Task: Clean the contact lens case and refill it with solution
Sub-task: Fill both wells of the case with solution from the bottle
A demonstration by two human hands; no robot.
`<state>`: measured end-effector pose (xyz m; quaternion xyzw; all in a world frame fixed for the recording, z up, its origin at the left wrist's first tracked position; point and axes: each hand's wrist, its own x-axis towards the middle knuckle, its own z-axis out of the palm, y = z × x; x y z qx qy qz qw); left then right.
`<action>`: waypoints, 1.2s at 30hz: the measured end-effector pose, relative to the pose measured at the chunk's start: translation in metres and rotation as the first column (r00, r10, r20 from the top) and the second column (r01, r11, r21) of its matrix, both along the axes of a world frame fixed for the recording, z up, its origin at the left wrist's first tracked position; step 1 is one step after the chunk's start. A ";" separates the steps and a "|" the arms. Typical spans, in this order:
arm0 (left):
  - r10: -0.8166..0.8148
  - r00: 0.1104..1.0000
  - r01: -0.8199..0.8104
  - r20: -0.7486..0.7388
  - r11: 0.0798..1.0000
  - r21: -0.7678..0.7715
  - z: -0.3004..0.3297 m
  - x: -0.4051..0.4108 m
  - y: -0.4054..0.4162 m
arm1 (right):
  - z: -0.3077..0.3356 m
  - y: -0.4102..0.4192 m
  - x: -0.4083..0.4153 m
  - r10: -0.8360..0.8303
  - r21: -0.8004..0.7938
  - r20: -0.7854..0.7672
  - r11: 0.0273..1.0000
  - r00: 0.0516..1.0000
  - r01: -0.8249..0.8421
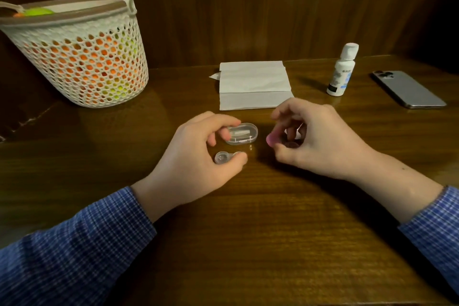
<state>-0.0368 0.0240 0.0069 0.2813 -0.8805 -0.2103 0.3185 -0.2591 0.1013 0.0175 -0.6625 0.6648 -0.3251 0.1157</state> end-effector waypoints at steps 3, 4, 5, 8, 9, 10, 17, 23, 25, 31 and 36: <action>-0.015 0.998 0.015 0.059 1.000 0.001 -0.005 0.003 0.002 | -0.003 -0.002 0.000 0.067 0.072 -0.133 0.996 0.989 -0.058; -0.016 0.998 0.017 0.069 1.000 -0.011 -0.006 0.003 0.002 | -0.004 -0.003 -0.001 0.074 0.084 -0.160 0.995 0.984 -0.061; -0.019 0.997 0.021 0.077 1.000 -0.022 -0.007 0.002 0.002 | -0.004 -0.003 -0.002 0.075 0.093 -0.174 0.994 0.982 -0.060; -0.013 0.993 0.018 0.113 0.999 -0.040 -0.009 0.000 0.002 | -0.005 -0.003 -0.006 0.076 0.110 -0.170 0.992 0.983 -0.058; -0.008 0.992 0.013 0.125 0.999 -0.041 -0.010 0.000 0.002 | -0.005 -0.003 -0.006 0.075 0.094 -0.143 0.994 0.987 -0.062; -0.002 0.991 0.008 0.131 0.999 -0.042 -0.010 0.000 0.002 | -0.004 -0.002 -0.008 0.063 0.054 -0.090 0.997 0.994 -0.058; 0.032 0.998 -0.038 -0.062 0.994 -0.099 -0.004 -0.017 0.015 | 0.002 -0.022 -0.081 -0.504 -0.257 0.510 0.684 0.697 0.682; 0.038 0.989 -0.053 -0.144 0.993 -0.103 -0.001 -0.048 0.023 | -0.016 -0.062 -0.129 -0.640 0.038 0.525 0.675 0.560 0.736; 0.060 0.984 -0.076 -0.167 0.993 -0.090 0.000 -0.051 0.022 | -0.016 -0.074 -0.133 -0.633 0.046 0.508 0.697 0.584 0.715; 0.127 0.964 -0.137 -0.233 0.990 -0.024 0.001 -0.044 0.013 | -0.024 -0.095 -0.138 -0.648 0.048 0.394 0.723 0.652 0.689; 0.137 0.946 -0.124 -0.295 0.990 0.062 0.003 -0.043 0.010 | -0.015 -0.084 -0.122 -0.610 -0.032 0.386 0.741 0.692 0.671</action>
